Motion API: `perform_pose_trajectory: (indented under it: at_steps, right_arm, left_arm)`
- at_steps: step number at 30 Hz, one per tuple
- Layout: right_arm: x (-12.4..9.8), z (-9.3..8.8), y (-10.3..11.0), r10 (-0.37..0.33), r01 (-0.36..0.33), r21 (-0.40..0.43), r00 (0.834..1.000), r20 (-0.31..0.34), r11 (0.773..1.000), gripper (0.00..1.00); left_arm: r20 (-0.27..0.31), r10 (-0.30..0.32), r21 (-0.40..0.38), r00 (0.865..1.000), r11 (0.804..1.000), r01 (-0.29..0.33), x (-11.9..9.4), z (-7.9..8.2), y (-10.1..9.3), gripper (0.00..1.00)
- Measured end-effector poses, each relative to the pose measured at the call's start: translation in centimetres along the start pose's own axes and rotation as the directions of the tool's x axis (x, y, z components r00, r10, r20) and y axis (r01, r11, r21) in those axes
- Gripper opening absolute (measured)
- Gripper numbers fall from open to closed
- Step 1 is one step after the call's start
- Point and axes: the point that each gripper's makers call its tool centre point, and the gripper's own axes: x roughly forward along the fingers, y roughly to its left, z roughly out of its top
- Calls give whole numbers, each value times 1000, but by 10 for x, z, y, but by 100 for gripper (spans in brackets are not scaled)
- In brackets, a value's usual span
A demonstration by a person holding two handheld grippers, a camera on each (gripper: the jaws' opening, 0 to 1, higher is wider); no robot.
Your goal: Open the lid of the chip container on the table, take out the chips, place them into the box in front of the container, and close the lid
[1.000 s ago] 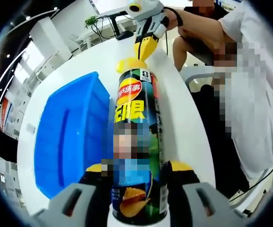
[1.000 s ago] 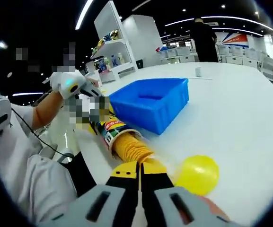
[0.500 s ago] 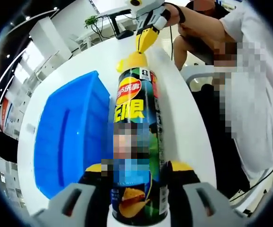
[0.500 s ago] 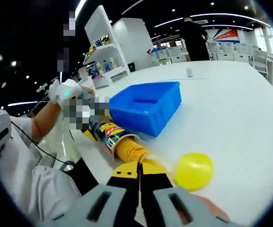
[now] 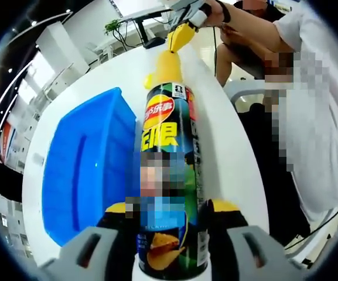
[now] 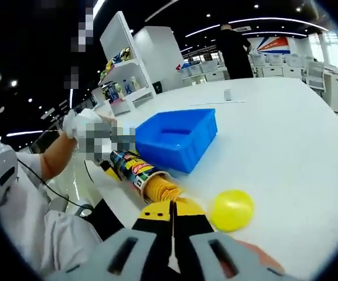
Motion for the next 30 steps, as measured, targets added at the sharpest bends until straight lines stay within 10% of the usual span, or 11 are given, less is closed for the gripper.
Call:
perform_pose_trajectory:
  at_steps: [18,30]
  right_arm:
    - [-29,55,-7,17,-26,66,992,127,997,1]
    - [36,117,21,148,-158,53,976,160,986,1]
  left_arm:
    - [10,0,-1,1000,1000,0,-1,2,-4,49]
    - [19,3,-2,1000,1000,-3,-1,2,-4,49]
